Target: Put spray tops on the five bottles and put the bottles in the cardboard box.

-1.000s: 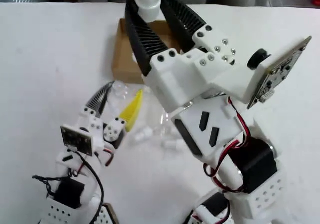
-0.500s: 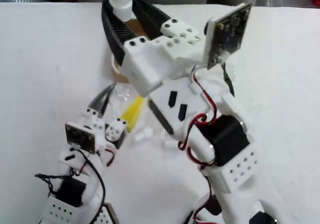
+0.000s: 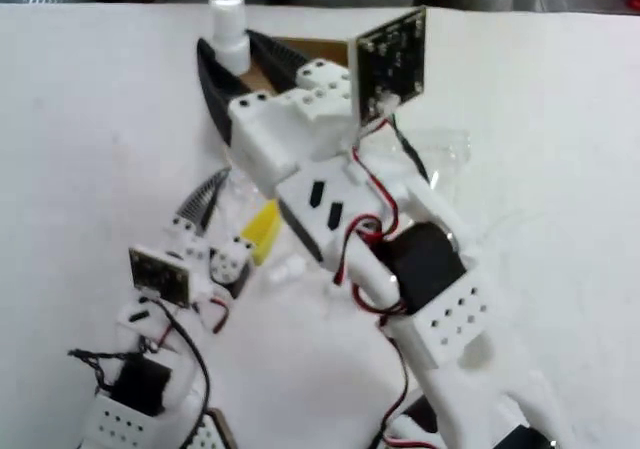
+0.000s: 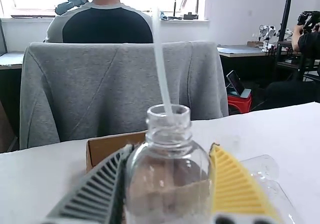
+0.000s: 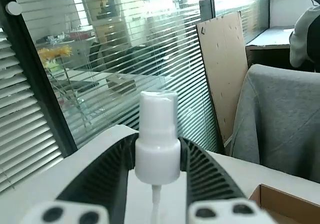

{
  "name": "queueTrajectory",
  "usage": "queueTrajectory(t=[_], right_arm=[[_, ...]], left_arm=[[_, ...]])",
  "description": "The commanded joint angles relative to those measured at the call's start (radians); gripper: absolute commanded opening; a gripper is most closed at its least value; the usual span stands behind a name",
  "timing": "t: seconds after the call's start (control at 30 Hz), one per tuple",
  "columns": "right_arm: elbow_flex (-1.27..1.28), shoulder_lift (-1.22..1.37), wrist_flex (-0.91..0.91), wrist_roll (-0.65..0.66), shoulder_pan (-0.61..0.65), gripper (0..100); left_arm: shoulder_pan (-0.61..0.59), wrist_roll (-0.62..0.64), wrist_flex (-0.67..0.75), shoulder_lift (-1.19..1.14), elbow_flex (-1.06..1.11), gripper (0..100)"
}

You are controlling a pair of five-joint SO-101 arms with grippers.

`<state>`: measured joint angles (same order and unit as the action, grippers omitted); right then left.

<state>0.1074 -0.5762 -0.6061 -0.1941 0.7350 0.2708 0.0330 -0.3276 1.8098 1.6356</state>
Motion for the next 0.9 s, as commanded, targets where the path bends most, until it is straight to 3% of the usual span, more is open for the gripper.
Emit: queueTrajectory(t=[0.0,0.63,0.87], right_arm=[[0.002,-0.036,0.024,-0.006,0.002,1.5],[0.276,-0.165,0.027,-0.008,0.002,1.5],[0.500,-0.228,0.248,-0.008,0.007,1.5]], left_arm=[[0.007,-0.006,0.028,0.022,-0.009,9],[0.005,-0.006,0.026,0.022,-0.009,9],[0.005,-0.006,0.026,0.022,-0.009,9]])
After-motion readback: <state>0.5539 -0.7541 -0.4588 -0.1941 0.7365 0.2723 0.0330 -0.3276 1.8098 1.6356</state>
